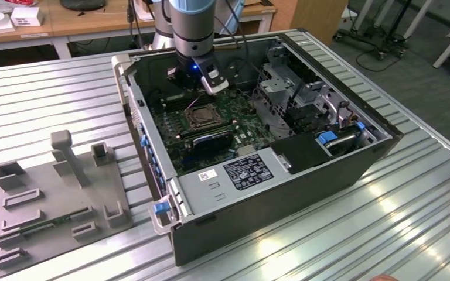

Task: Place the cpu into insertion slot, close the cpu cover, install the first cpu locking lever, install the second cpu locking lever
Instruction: 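Install the first cpu locking lever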

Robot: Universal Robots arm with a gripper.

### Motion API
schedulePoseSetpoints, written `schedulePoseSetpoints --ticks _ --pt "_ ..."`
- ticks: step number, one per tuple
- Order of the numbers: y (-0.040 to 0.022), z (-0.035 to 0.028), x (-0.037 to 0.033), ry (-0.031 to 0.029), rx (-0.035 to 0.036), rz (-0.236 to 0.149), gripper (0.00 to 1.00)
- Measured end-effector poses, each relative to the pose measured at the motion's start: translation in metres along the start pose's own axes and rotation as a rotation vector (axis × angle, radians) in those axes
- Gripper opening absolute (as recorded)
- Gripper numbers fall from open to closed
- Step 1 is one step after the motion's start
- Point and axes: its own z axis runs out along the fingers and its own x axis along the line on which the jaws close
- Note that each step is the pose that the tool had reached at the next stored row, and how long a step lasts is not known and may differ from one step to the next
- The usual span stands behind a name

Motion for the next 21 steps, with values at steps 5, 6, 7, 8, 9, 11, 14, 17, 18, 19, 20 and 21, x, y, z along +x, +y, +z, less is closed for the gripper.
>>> schedulePoseSetpoints --ticks 5,6,7,8,9,11,14,17,18,19,20,21 --pt "-0.0001 0.0018 0.0003 -0.0050 0.0011 0.015 0.11" --pt "-0.0002 0.0018 0.0003 -0.0054 0.0013 0.016 0.11" --pt "-0.0002 0.0018 0.0003 -0.0055 0.0013 0.016 0.11" --pt "-0.0002 0.0018 0.0003 -0.0055 0.0013 0.016 0.11" --pt "-0.0002 0.0018 0.0003 -0.0055 0.0013 0.016 0.11" --pt "-0.0001 0.0019 0.0003 -0.0056 0.0011 0.017 0.11" --pt "0.0001 0.0024 -0.0007 -0.0056 0.0010 0.017 0.11" --pt "0.0003 0.0030 -0.0020 -0.0057 0.0012 0.017 0.11" --pt "0.0004 0.0032 -0.0023 -0.0059 0.0013 0.018 0.11" --pt "0.0004 0.0033 -0.0025 -0.0061 0.0014 0.018 0.11" --pt "0.0004 0.0034 -0.0025 -0.0062 0.0014 0.018 0.11" --pt "0.0001 0.0036 -0.0027 -0.0063 0.0009 0.018 0.11"
